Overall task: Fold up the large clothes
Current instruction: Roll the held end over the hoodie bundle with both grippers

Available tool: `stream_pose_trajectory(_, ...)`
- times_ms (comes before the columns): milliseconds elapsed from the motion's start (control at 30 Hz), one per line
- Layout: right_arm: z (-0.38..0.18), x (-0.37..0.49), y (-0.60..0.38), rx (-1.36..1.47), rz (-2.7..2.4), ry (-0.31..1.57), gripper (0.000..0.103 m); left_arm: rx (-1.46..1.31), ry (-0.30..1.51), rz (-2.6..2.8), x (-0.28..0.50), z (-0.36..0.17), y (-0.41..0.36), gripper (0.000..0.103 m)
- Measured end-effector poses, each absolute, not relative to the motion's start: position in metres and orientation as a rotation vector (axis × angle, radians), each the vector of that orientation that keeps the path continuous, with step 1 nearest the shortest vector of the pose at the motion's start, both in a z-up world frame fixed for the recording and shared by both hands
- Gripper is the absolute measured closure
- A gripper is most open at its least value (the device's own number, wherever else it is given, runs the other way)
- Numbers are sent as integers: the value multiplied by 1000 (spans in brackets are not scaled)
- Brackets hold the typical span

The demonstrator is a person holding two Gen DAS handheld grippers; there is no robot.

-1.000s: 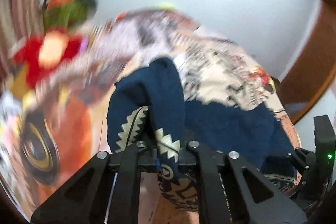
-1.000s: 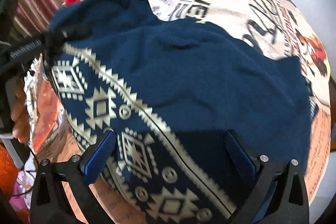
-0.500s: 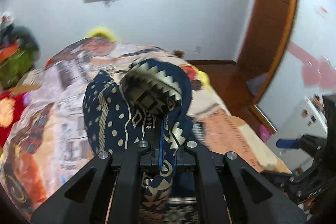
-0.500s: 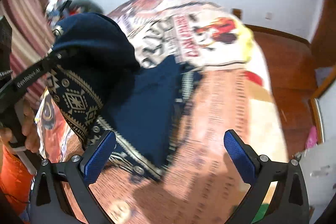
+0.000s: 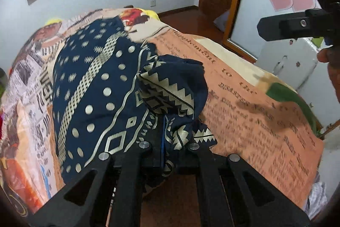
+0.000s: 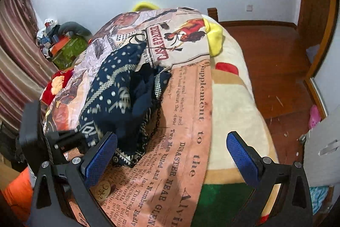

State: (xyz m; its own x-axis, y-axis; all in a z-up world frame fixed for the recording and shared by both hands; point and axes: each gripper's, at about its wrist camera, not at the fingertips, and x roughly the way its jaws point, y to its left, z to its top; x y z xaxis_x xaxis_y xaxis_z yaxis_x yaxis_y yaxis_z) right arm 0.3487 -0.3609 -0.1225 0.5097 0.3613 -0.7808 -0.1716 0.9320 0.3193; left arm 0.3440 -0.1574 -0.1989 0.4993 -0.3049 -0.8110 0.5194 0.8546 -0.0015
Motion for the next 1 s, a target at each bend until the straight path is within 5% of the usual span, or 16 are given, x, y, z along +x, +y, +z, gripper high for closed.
stream_pose_trajectory(233,-119,347,-344,210,362,968,0,239,942,-525,335,-193,-143,95)
stream_pose_trajectory(433,-113,353,-331,218,387,961,0,233,945,-571,312,-176,-131,67)
stream_pose_trajectory(600,-112,364,-310,213,417,972,0,160,938,-527,305,-156,-98,65)
stream_pose_trajectory(767,-118,386,-283,207,466,992,0,129,866,-409,308,-134,-54,43)
stream_pose_trajectory(1000,-141,437,-245,212,499,1066,2,88,877,-226,359,-142,-12,41)
